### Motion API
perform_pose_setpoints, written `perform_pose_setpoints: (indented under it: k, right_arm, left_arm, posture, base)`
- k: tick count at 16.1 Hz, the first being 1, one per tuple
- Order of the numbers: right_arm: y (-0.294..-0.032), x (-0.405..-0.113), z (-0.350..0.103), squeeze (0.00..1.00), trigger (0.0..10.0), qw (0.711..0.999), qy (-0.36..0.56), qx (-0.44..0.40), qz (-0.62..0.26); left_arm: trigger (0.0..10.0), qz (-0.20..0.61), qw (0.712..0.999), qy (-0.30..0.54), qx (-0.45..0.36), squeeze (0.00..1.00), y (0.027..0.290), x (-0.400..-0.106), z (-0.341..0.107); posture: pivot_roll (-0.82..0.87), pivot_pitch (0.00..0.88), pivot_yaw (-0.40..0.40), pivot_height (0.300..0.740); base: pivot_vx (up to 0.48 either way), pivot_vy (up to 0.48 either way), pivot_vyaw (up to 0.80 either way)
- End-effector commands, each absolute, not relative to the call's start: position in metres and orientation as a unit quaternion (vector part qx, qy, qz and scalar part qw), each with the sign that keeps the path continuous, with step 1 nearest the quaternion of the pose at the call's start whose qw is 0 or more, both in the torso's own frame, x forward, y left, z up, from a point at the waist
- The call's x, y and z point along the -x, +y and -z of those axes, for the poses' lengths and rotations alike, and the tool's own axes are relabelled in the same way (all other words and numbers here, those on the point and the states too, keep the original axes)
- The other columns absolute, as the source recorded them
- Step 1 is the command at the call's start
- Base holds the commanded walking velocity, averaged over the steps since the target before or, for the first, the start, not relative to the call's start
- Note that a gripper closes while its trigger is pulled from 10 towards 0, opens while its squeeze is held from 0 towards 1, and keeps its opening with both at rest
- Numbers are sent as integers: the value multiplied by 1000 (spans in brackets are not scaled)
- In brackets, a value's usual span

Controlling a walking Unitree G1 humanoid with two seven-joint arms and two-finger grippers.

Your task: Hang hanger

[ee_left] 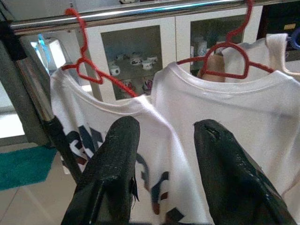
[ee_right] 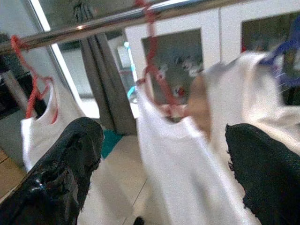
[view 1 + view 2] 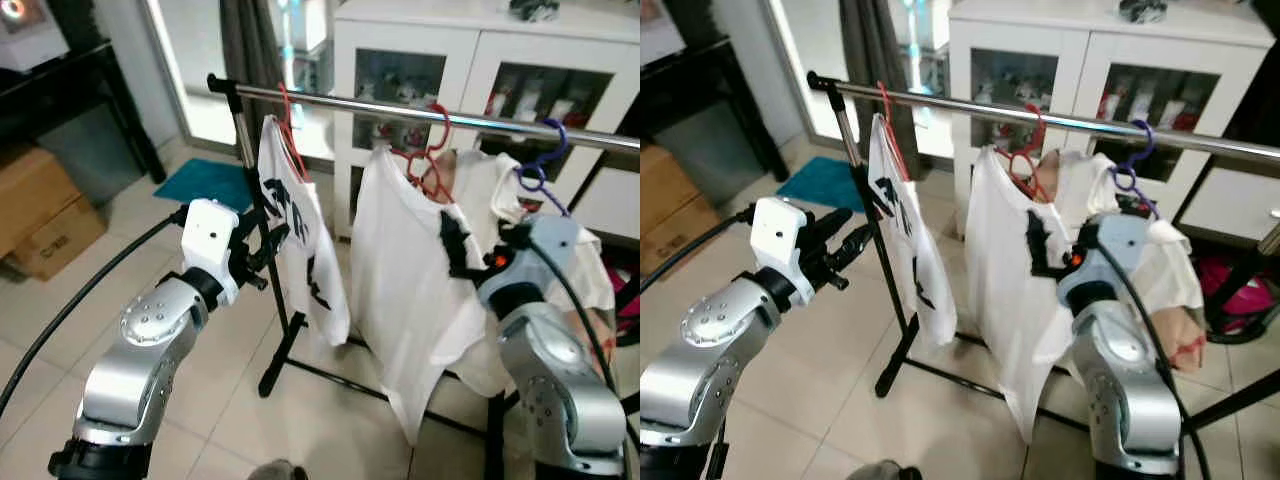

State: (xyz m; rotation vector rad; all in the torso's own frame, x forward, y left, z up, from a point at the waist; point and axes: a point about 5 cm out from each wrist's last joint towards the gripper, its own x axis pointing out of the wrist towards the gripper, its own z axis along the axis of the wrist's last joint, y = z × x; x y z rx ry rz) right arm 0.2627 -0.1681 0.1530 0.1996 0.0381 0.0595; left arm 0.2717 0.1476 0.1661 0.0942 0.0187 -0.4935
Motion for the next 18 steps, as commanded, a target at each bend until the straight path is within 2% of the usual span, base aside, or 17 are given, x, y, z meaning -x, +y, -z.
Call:
perform_pose_setpoints:
  k: [1, 2, 4, 8, 14, 18]
  right_arm:
    - [-159, -262, -156, 1000, 10000, 994, 20, -99, -50]
    - [-157, -262, -154, 0, 10000, 994, 32, -94, -53]
    - [-152, -263, -147, 0, 10000, 991, 82, -89, -56]
    - [-148, -264, -152, 0, 10000, 993, 64, -64, -73]
    - [-137, -265, -154, 0, 10000, 989, 72, -66, -109]
    - [-135, -265, -155, 0, 10000, 989, 67, -70, -110]
  left_arm:
    - [10000, 231, 971, 14, -54, 0, 153, -273, -164]
    - [10000, 231, 971, 14, -54, 0, 152, -272, -163]
    - [10000, 233, 971, 16, -51, 0, 151, -271, -163]
    - [10000, 229, 972, 17, -54, 0, 151, -273, -163]
    - [10000, 236, 970, 16, -51, 0, 151, -270, -163]
    - [10000, 245, 968, 17, -54, 0, 150, -268, -162]
  posture:
    - [-64, 0, 75, 740]
    - [-64, 0, 72, 740]
    - [-62, 0, 68, 740]
    - [-60, 0, 65, 740]
    - [-49, 0, 58, 740]
    - [-45, 0, 58, 740]
  base:
    - [0, 330, 0]
    - [0, 326, 0]
    - [0, 139, 0]
    - [0, 0, 0]
    - [0, 0, 643]
    - [259, 0, 0]
